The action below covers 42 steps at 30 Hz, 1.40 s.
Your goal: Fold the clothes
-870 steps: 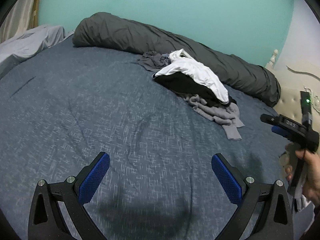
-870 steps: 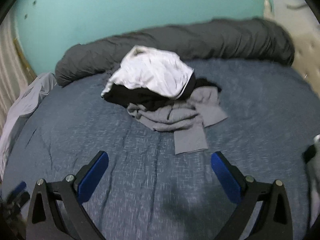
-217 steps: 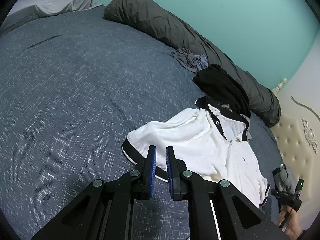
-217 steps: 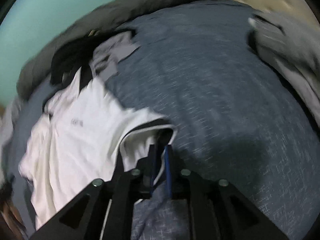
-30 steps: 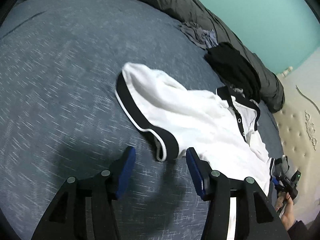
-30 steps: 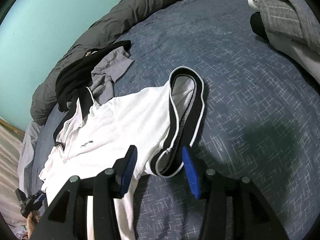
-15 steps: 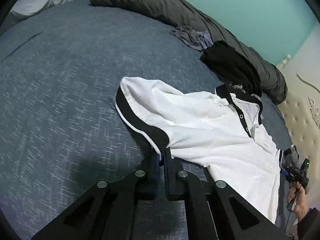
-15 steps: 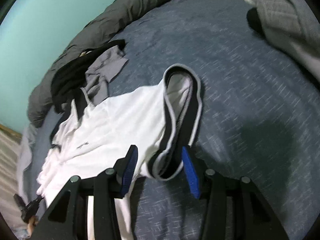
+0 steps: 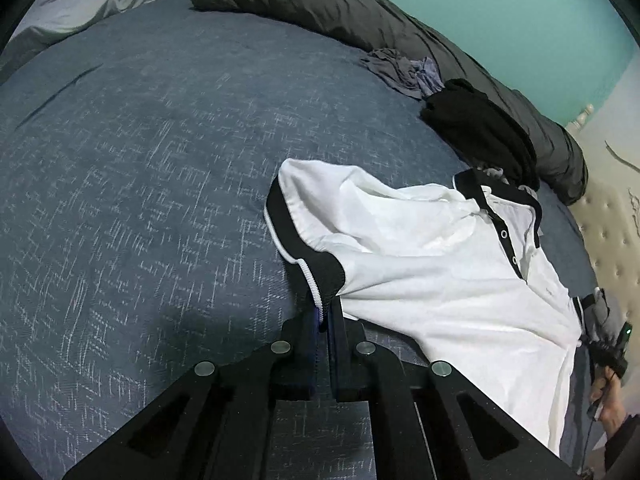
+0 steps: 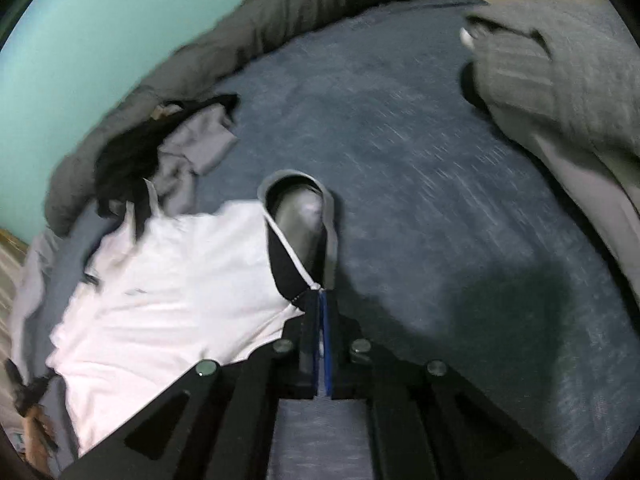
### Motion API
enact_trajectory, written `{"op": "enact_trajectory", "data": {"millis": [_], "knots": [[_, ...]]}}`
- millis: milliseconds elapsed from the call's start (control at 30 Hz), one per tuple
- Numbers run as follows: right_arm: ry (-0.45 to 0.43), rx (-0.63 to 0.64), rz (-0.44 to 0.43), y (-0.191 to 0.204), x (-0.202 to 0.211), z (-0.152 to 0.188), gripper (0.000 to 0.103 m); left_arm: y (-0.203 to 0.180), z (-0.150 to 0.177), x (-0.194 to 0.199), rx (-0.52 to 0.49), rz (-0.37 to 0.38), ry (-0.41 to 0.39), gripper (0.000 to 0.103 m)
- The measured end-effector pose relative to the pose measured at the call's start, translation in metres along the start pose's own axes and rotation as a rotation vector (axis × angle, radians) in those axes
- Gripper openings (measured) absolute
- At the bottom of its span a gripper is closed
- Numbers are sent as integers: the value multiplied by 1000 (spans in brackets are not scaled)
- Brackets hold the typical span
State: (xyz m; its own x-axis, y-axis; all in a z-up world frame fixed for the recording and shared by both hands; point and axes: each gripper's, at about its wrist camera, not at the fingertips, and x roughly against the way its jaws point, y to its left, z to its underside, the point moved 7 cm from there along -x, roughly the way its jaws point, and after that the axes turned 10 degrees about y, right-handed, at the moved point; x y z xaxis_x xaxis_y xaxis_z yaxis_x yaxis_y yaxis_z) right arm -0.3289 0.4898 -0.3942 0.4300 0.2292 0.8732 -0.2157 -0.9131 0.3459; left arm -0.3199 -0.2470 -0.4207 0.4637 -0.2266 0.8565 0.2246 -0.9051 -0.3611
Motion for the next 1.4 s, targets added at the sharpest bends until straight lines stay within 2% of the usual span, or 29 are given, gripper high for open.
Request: {"op": "enact_trajectory", "data": {"millis": [133, 233, 400, 433, 533, 600, 633, 667, 800, 967, 1067, 1167, 1267, 1333, 1400], "knots": [[35, -23, 17, -11, -13, 14, 1, 3, 5, -2, 5, -3, 16, 3], [51, -13, -22, -7, -17, 21, 1, 1, 9, -4, -1, -7, 30, 4], [48, 3, -38, -2, -10, 16, 3, 1, 12, -7, 28, 9, 43, 7], [47, 2, -33, -1, -9, 15, 5, 1, 13, -6, 30, 8, 44, 8], [19, -18, -26, -6, 3, 9, 13, 0, 16, -2, 31, -2, 41, 21], [-11, -41, -29, -11, 12, 3, 26, 2, 17, 3, 36, 2, 34, 28], [-28, -47, -36, -11, 16, -2, 41, 4, 17, 7, 38, -3, 26, 30], [-41, -50, -42, -11, 19, -7, 49, 6, 15, 9, 39, -5, 20, 34], [-37, -24, -49, 3, 12, -27, 51, 11, 5, 13, 49, -13, 7, 37], [-32, -17, -16, 21, -4, -49, 64, 6, 2, 15, 43, -14, -20, 37], [-28, -7, 39, 26, -16, -61, 65, 1, 5, 14, 31, -12, -27, 37], [10, 58, 99, 38, -34, -65, 65, -1, 6, 11, 21, -9, -25, 37], [38, 76, 164, 36, -45, -64, 65, -1, 8, 8, 19, -9, -19, 37], [45, 60, 178, 30, -49, -63, 63, 1, 9, 6, 23, -10, -16, 37], [47, 42, 183, 23, -52, -63, 38, 2, 10, 5, 26, -10, -14, 37]]}}
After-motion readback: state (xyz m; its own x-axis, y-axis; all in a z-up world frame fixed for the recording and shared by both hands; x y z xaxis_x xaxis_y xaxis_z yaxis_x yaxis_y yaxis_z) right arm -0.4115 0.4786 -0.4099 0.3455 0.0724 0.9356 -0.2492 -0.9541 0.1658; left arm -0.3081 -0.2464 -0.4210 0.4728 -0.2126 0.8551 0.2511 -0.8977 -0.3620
